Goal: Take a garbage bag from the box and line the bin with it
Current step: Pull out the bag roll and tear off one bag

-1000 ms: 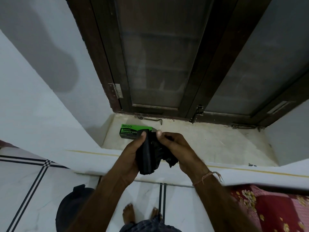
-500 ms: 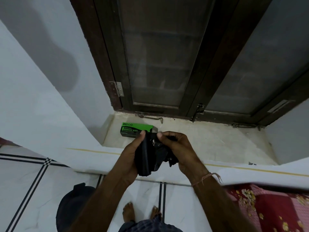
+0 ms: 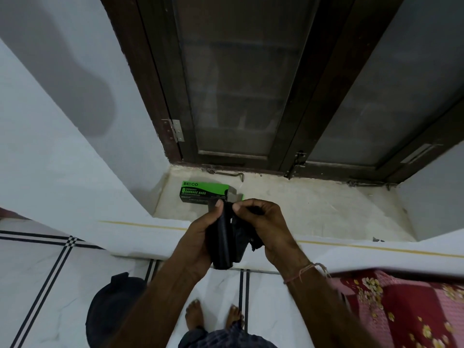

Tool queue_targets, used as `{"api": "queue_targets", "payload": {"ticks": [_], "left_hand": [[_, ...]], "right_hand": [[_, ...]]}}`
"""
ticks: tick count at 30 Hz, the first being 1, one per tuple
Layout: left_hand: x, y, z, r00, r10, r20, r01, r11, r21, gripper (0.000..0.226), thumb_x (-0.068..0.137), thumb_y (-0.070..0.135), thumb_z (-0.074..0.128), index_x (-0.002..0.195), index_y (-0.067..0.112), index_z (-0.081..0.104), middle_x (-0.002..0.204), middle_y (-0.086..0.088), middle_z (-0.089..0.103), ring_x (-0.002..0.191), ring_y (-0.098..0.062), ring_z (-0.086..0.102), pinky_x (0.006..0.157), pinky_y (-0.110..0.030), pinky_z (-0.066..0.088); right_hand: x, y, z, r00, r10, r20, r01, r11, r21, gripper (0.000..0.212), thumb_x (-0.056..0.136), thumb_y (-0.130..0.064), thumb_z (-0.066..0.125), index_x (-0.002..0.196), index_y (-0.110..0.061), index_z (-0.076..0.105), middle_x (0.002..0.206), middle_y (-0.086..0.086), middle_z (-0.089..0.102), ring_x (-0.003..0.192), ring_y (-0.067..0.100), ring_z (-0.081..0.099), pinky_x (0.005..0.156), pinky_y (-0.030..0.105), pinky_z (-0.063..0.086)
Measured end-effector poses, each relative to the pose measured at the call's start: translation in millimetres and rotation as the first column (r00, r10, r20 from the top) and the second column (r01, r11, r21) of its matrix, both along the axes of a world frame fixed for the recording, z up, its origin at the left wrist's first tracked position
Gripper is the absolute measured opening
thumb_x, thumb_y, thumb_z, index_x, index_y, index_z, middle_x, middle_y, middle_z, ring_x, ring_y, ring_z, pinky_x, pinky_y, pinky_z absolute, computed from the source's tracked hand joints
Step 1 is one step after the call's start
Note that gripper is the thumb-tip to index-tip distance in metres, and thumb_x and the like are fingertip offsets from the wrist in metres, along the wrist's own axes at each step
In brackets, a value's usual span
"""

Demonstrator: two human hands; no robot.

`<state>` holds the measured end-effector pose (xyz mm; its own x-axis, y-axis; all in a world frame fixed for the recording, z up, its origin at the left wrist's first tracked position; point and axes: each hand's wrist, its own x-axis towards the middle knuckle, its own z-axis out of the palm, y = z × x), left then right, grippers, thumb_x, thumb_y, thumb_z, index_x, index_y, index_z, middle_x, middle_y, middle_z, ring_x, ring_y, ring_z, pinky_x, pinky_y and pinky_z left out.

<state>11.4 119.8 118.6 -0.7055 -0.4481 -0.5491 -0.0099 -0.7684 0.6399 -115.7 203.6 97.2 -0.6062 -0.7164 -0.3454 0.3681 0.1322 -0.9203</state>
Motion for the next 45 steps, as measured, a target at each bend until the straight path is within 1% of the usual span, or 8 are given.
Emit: {"api": "queue_targets", "payload": {"ticks": [6,16,23,29,32,36,41,45], "left_hand": [[-5,2,1,0.999,0.036,-0.005,-0.035,0.997,0.075,0.049,0.100,0.044,0.055,0.133,0.010,0.067,0.130,-0.019,0.070,0.112,-0.034,0.072,0.082,-0.042,0.061],[-18,16,-3,0.985,0.170,-0.015,-0.165,0.970,0.178,0.057,0.090,0.043,0.059,0.133,0.007,0.064,0.110,-0.017,0.072,0.094,-0.032,0.071,0.083,-0.043,0.057],[-24,19,1,0.971,0.241,-0.008,-0.229,0.932,0.280,0.054,0.102,0.039,0.051,0.142,0.003,0.057,0.142,-0.025,0.060,0.123,-0.040,0.060,0.105,-0.049,0.047],[-27,19,-3,0.954,0.298,-0.035,-0.274,0.914,0.301,0.061,0.091,0.039,0.060,0.139,0.001,0.060,0.135,-0.022,0.066,0.129,-0.040,0.061,0.109,-0.049,0.048],[-26,16,-8,0.958,0.282,-0.052,-0.259,0.929,0.265,0.049,0.090,0.043,0.058,0.117,0.003,0.065,0.099,-0.015,0.076,0.093,-0.031,0.076,0.081,-0.041,0.062],[-26,7,-14,0.975,0.219,-0.042,-0.210,0.965,0.158,0.042,0.098,0.042,0.054,0.119,0.007,0.065,0.107,-0.016,0.071,0.103,-0.032,0.068,0.094,-0.047,0.054],[-19,-6,-19,0.991,0.131,-0.011,-0.132,0.986,-0.098,0.046,0.086,0.043,0.062,0.116,0.009,0.069,0.095,-0.005,0.077,0.092,-0.024,0.073,0.086,-0.042,0.058],[-12,-17,-17,0.992,0.116,0.043,-0.105,0.976,-0.192,0.044,0.095,0.035,0.063,0.125,0.004,0.069,0.120,-0.018,0.075,0.112,-0.035,0.071,0.097,-0.049,0.056]], "right_hand": [[6,-1,-3,0.997,-0.082,-0.005,0.082,0.996,0.041,0.016,0.095,-0.013,0.071,0.099,0.003,0.074,0.069,0.002,0.070,0.055,0.014,0.062,0.040,0.020,0.042],[29,-11,-9,0.961,-0.277,-0.008,0.275,0.958,-0.079,0.011,0.098,-0.002,0.064,0.092,0.004,0.071,0.081,0.006,0.071,0.079,0.018,0.066,0.069,0.026,0.056],[32,-14,-9,0.935,-0.351,0.059,0.356,0.925,-0.132,0.015,0.097,0.002,0.063,0.099,0.017,0.065,0.090,0.017,0.069,0.087,0.028,0.065,0.087,0.042,0.057],[32,-15,-3,0.924,-0.359,0.136,0.376,0.917,-0.134,0.013,0.098,0.002,0.061,0.087,-0.001,0.068,0.083,0.010,0.070,0.084,0.027,0.065,0.087,0.043,0.058],[31,-16,-4,0.912,-0.371,0.175,0.391,0.916,-0.092,0.027,0.100,0.000,0.059,0.077,-0.009,0.071,0.070,0.001,0.071,0.068,0.017,0.064,0.073,0.033,0.058],[20,-11,1,0.926,-0.325,0.191,0.345,0.935,-0.082,0.023,0.101,-0.004,0.059,0.081,-0.007,0.070,0.074,0.005,0.073,0.068,0.016,0.069,0.070,0.029,0.060],[1,-6,0,0.960,-0.236,-0.149,0.233,0.972,-0.036,0.014,0.100,-0.004,0.062,0.089,-0.004,0.069,0.077,0.011,0.073,0.071,0.020,0.070,0.071,0.033,0.060],[-3,0,2,0.984,0.074,-0.164,-0.073,0.997,0.012,0.019,0.097,-0.021,0.070,0.100,-0.002,0.074,0.089,0.015,0.077,0.082,0.022,0.074,0.077,0.033,0.061]]}}
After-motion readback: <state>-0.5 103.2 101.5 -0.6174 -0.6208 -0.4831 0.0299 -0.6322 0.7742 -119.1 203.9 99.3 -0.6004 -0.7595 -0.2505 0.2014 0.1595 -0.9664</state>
